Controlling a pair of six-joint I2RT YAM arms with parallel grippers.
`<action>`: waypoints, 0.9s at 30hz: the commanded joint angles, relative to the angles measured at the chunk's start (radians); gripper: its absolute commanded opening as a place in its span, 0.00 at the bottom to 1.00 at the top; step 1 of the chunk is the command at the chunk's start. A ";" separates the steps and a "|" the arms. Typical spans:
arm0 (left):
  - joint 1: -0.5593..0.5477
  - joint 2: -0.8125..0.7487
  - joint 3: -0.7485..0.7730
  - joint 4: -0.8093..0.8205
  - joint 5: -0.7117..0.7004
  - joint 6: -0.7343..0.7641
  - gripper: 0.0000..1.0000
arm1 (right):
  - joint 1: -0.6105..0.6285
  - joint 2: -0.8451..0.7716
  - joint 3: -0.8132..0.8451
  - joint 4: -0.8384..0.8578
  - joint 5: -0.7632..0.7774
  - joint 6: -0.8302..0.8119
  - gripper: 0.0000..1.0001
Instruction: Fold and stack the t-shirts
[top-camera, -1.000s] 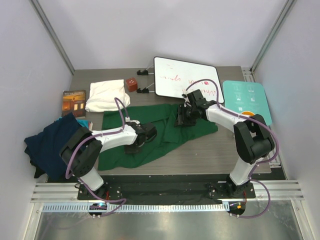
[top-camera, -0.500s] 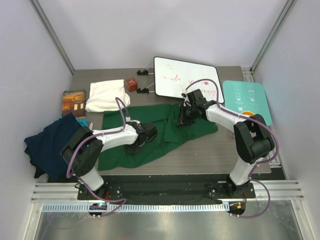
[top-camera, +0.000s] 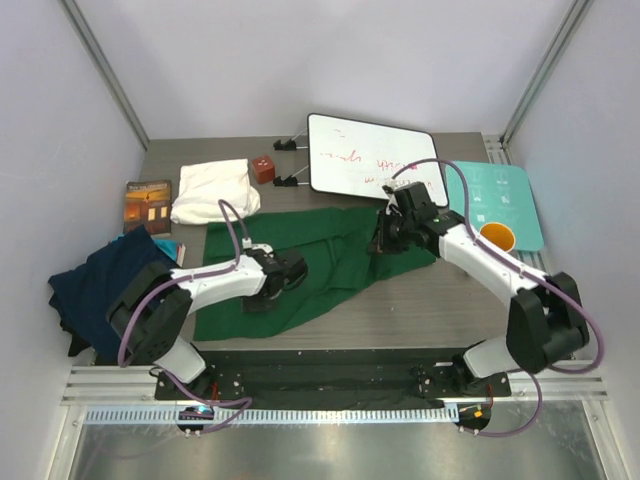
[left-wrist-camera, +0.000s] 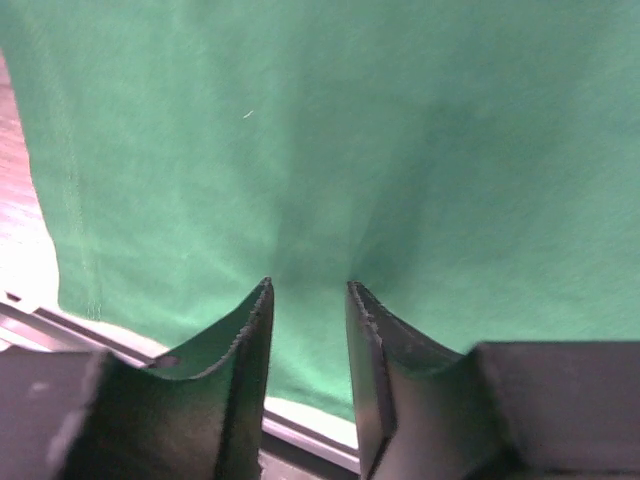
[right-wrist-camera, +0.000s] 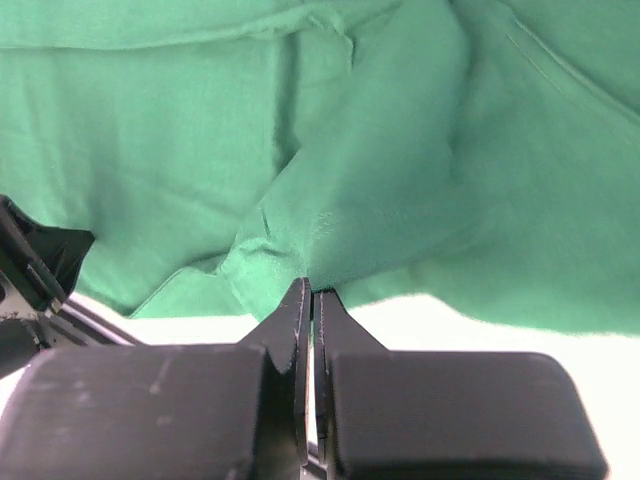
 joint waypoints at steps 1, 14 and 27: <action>0.001 -0.121 -0.060 -0.055 -0.026 -0.077 0.37 | -0.010 -0.168 -0.075 -0.060 0.028 0.034 0.01; 0.002 -0.226 -0.090 -0.124 -0.055 -0.125 0.41 | -0.010 -0.432 -0.248 -0.181 -0.015 0.160 0.01; 0.041 -0.302 -0.103 -0.250 -0.075 -0.211 0.56 | -0.010 -0.627 -0.299 -0.263 -0.006 0.217 0.01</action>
